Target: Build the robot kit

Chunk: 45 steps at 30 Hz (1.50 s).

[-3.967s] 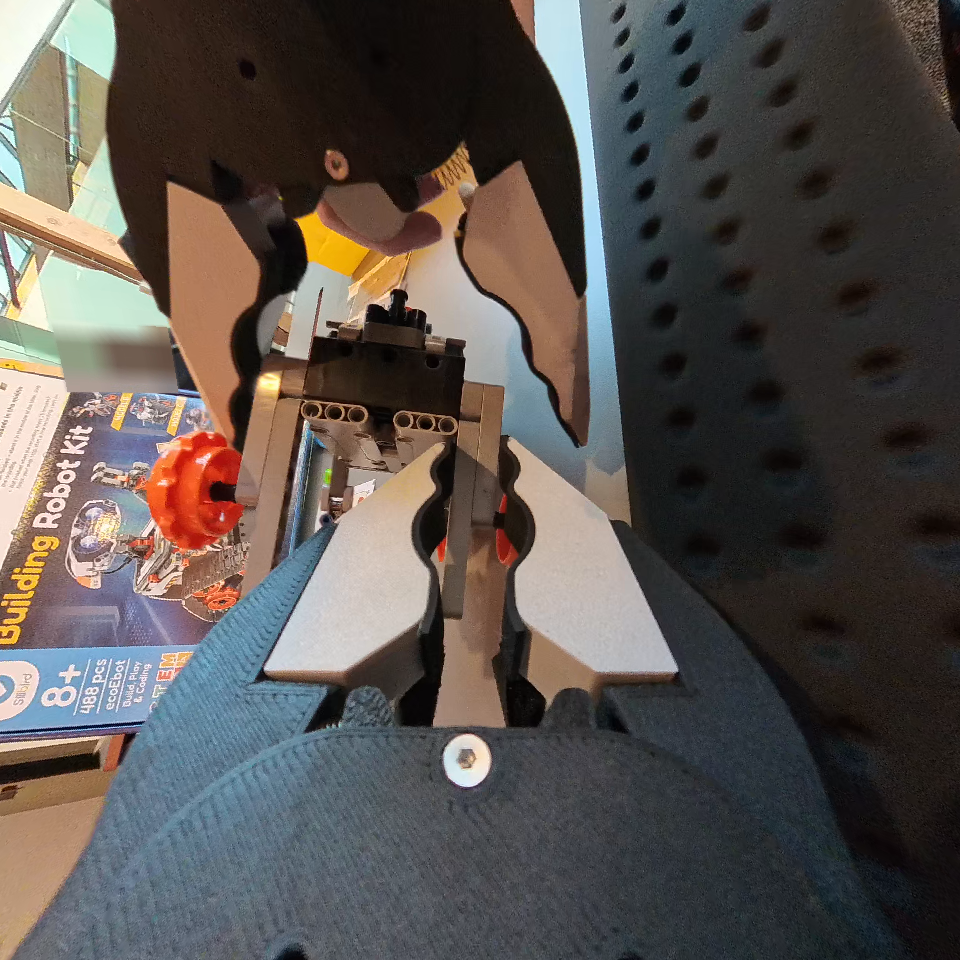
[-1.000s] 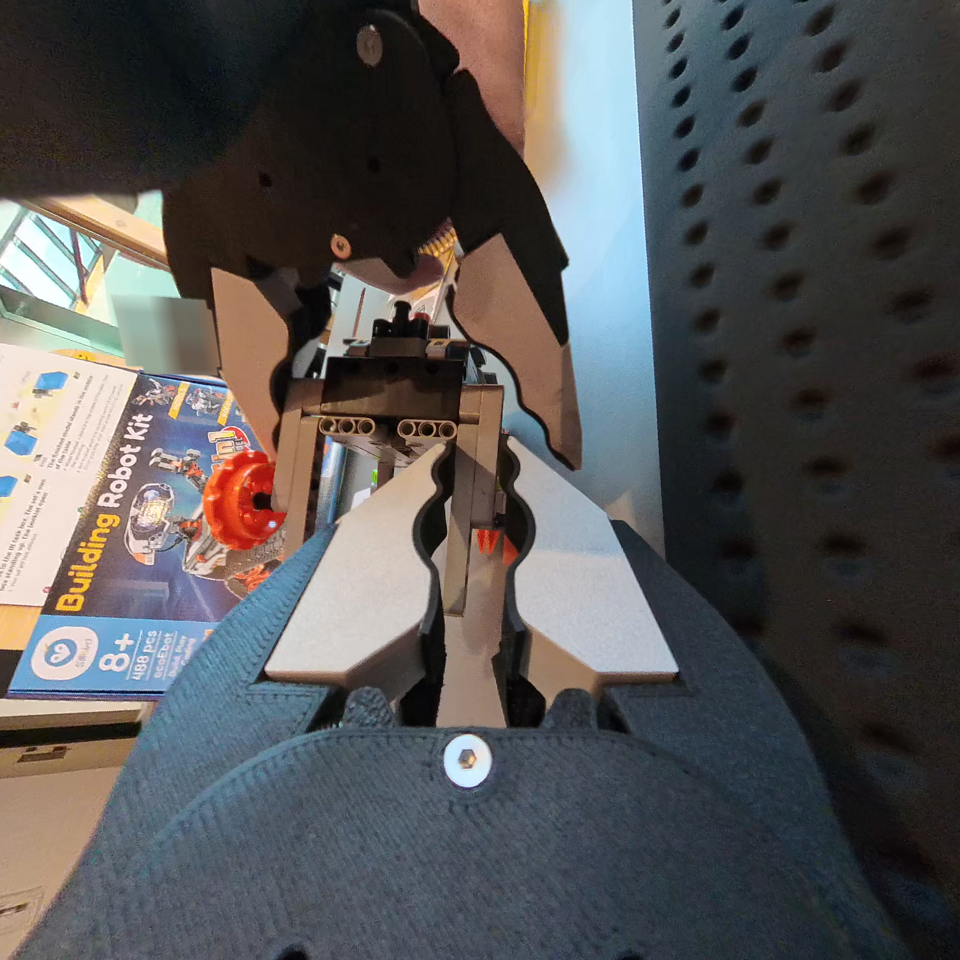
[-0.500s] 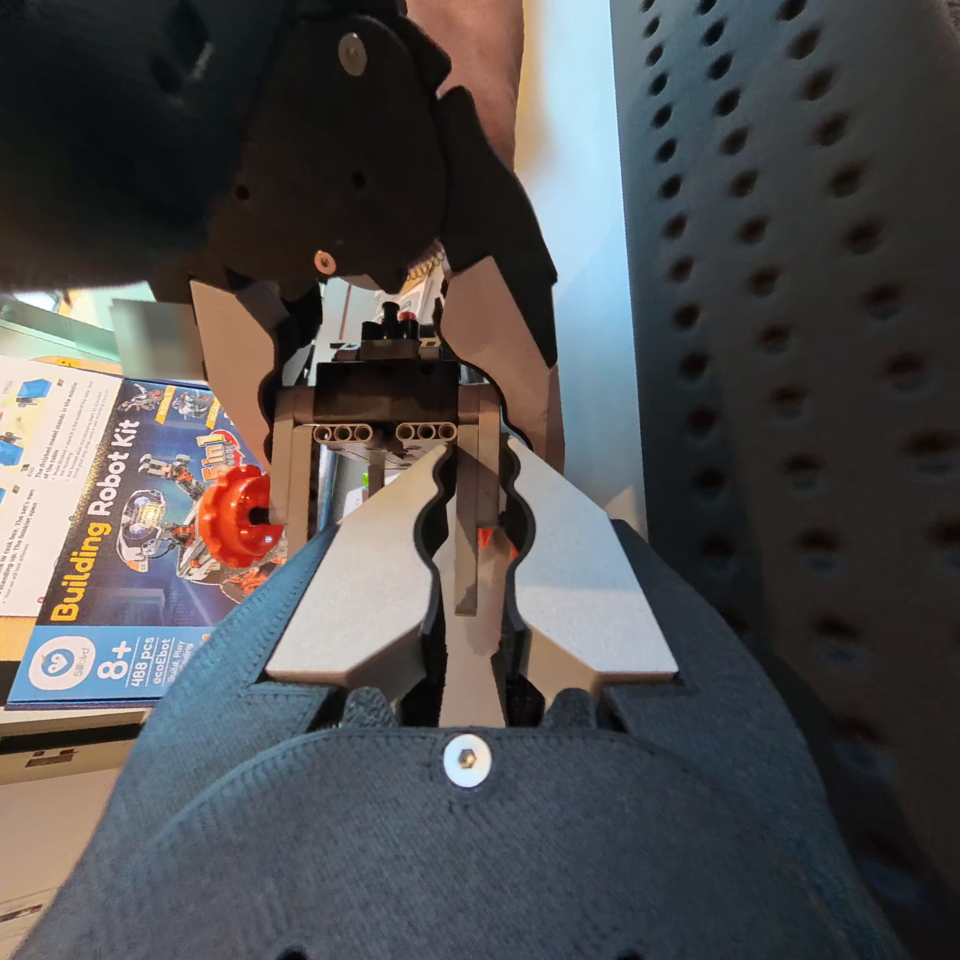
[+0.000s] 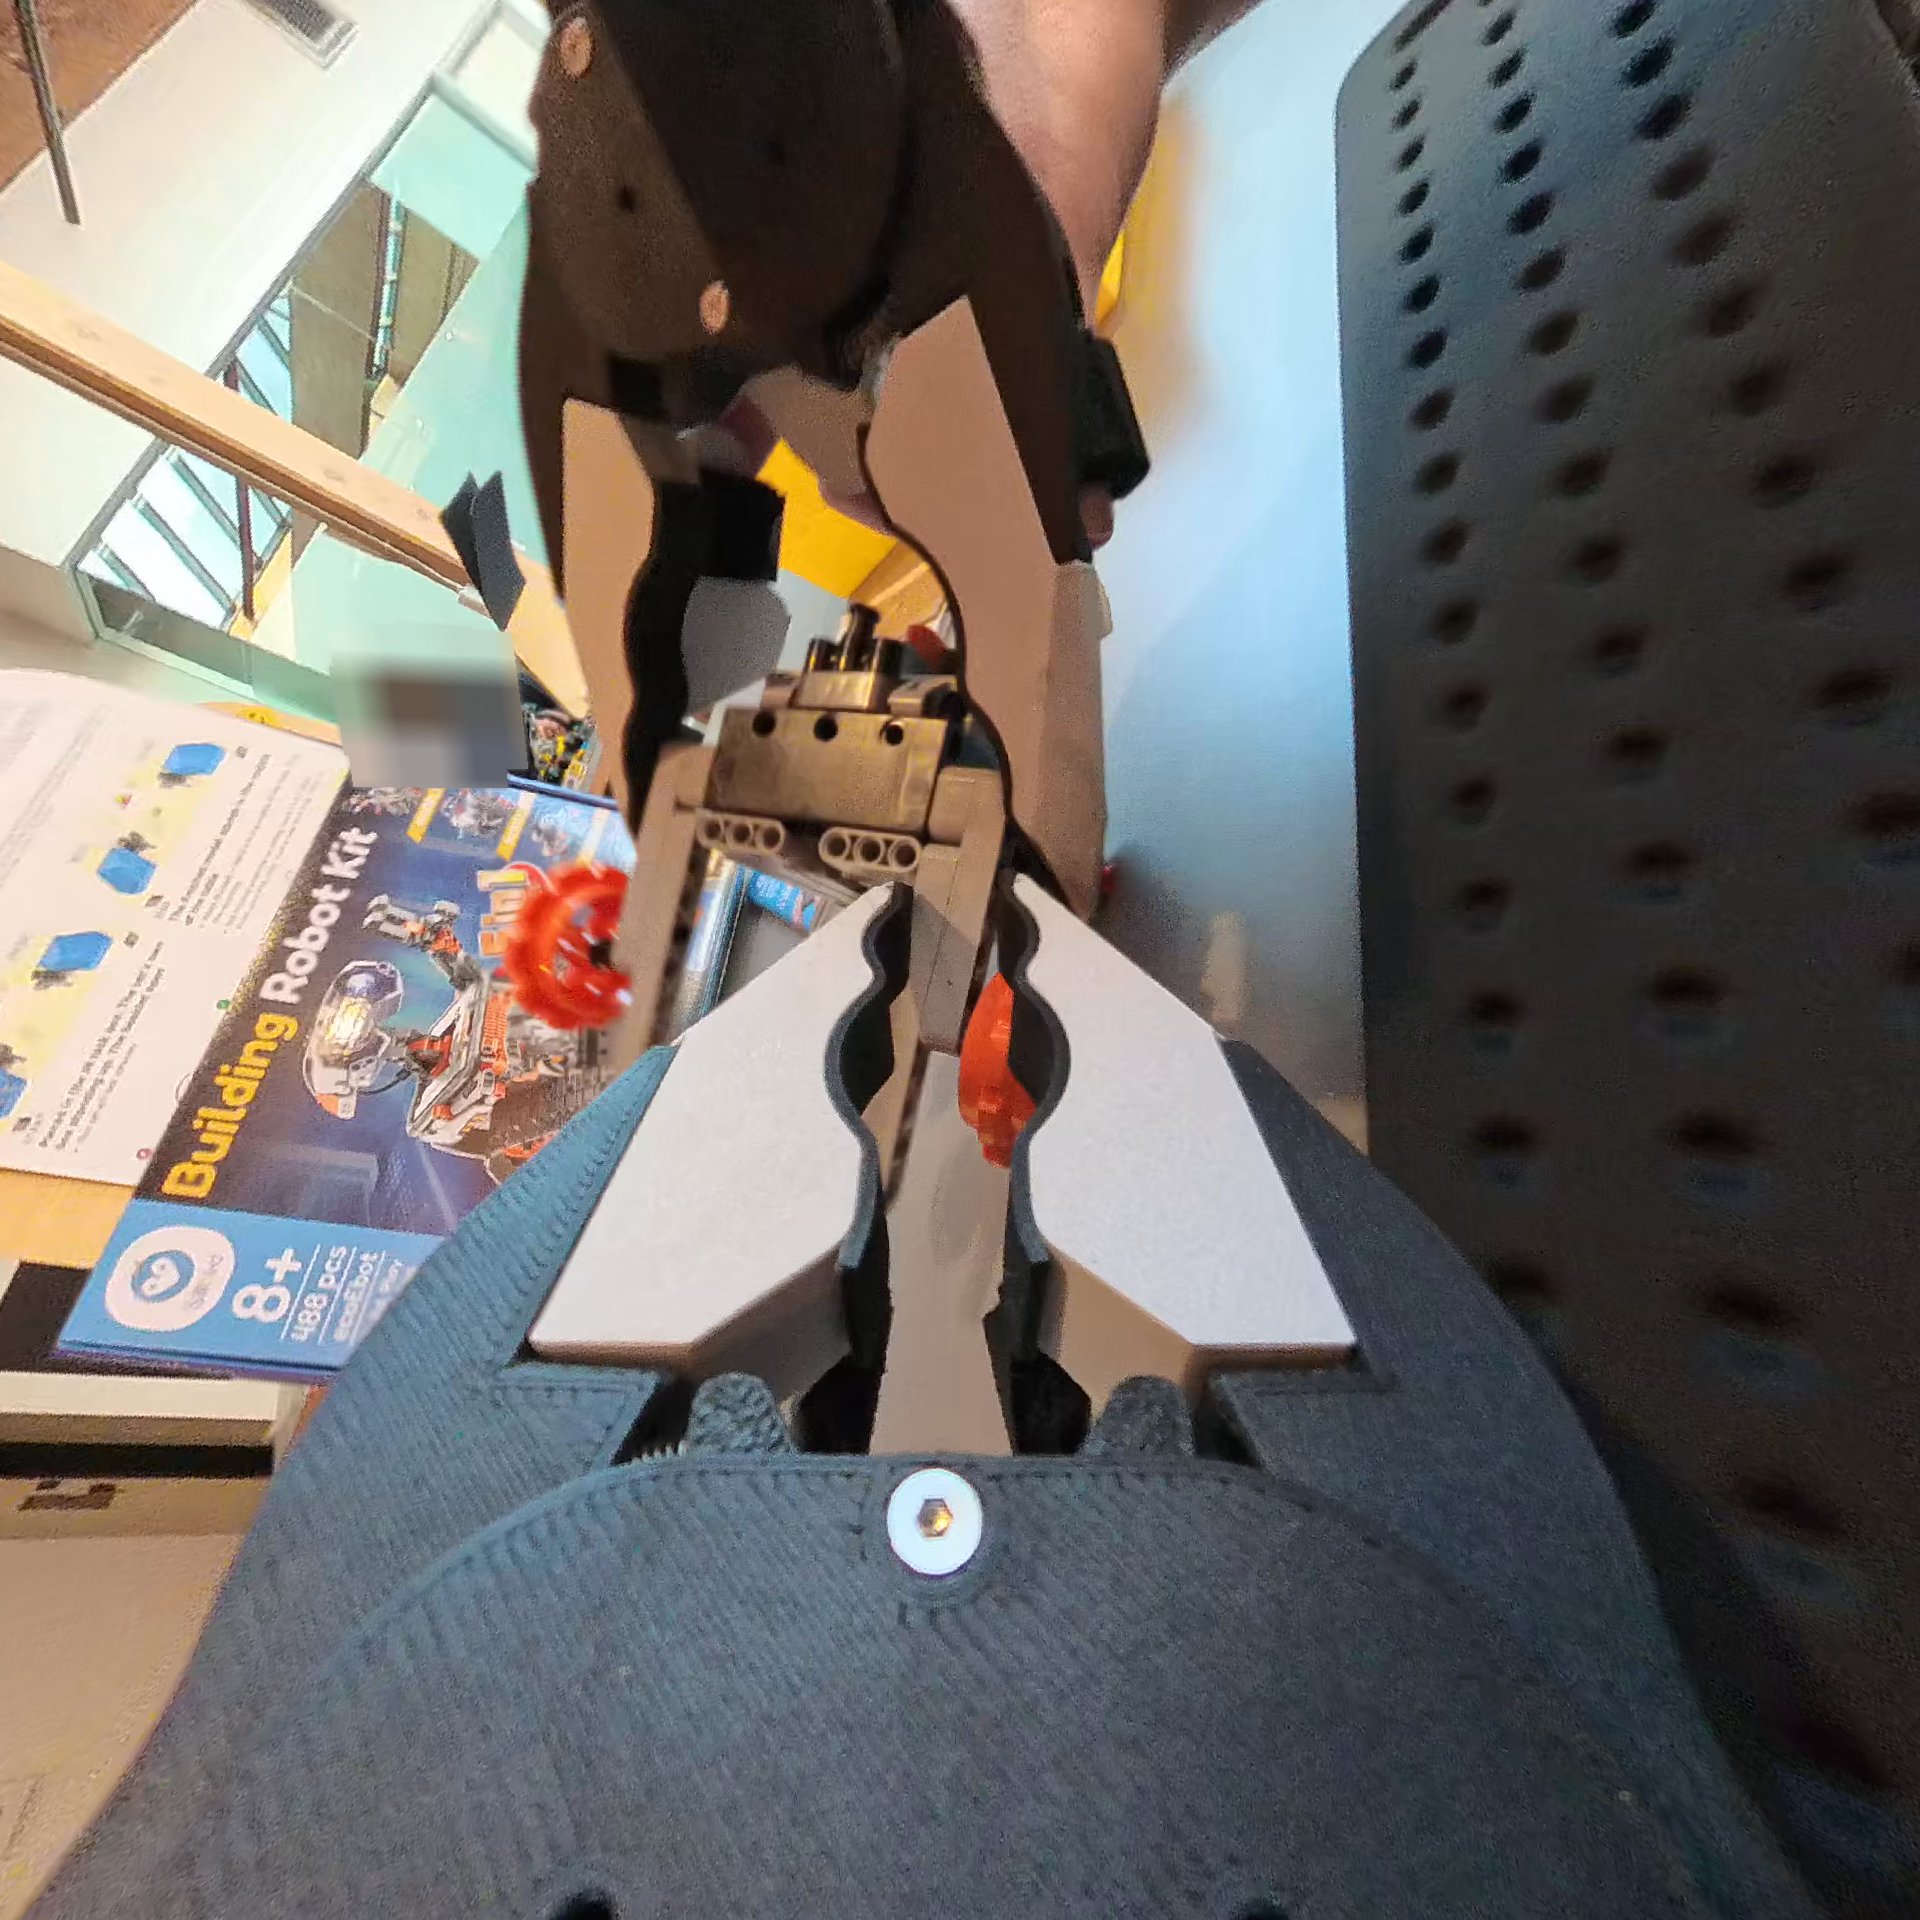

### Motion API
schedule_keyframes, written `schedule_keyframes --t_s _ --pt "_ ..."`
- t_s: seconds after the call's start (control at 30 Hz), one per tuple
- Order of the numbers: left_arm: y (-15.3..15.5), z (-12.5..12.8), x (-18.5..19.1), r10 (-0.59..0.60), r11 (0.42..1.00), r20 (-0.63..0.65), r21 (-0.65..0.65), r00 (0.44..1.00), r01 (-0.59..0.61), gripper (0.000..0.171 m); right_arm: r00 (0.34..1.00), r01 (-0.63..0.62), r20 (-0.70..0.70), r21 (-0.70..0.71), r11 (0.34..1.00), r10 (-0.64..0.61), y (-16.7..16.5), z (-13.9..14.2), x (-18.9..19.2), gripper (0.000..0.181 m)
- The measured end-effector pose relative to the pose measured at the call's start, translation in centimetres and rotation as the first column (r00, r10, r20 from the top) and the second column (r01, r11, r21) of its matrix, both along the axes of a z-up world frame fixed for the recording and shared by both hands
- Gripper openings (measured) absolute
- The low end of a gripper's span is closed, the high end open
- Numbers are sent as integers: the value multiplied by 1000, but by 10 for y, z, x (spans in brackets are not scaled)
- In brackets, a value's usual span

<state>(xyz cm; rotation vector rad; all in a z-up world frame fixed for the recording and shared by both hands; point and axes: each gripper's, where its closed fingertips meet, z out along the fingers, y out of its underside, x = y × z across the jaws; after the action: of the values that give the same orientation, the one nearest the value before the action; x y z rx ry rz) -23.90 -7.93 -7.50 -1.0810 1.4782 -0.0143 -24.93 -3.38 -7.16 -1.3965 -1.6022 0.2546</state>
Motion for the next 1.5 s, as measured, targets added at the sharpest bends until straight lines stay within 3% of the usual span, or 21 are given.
schedule_keyframes --t_s 0.07,0.27,0.3,0.33,0.37,0.53,0.63,0.67,0.73,0.93,1.03,1.1,1.3,1.5 --pt "1 6 -4 6 1000 31 10 1000 -6 0 999 40 -17 13 999 -40 3 4 6 107" --pt "3 15 -7 -11 999 108 -29 994 14 0 996 82 43 17 996 -83 3 -10 7 99" --pt "3 13 -7 -14 999 106 -40 994 18 0 996 86 35 -7 996 -85 2 -11 6 92" --pt "4 9 -7 -15 998 98 -52 995 20 0 996 85 29 -17 996 -84 0 -11 5 69" --pt "6 7 -7 -5 998 90 -57 996 10 0 994 105 11 6 994 -105 4 -8 6 66" --pt "9 6 -8 1 989 137 -147 991 19 0 992 121 -32 23 992 -120 4 -6 8 66" --pt "7 4 -10 10 944 200 -324 980 56 13 990 132 -48 63 989 -129 4 -4 10 65" --pt "5 3 -11 10 922 204 -382 979 70 29 990 131 -55 64 989 -128 4 -4 11 65" --pt "5 -3 -13 10 899 190 -432 982 74 44 989 131 -71 61 989 -127 2 -4 11 65" --pt "20 -12 -13 80 951 101 -304 992 -46 34 987 117 -112 42 992 -112 1 -2 13 68" --pt "21 -7 -11 97 942 130 -333 987 -48 33 981 128 -145 -9 992 -128 -4 0 11 101" --pt "19 -7 -9 94 944 132 -325 987 -46 32 973 145 -178 -27 989 -147 -8 4 8 102" --pt "17 -6 -6 92 949 132 -312 987 -46 29 962 240 -142 20 971 -235 -3 3 12 82" --pt "11 -5 -5 59 947 140 -321 988 -11 23 963 235 -144 24 972 -229 -8 4 13 81"
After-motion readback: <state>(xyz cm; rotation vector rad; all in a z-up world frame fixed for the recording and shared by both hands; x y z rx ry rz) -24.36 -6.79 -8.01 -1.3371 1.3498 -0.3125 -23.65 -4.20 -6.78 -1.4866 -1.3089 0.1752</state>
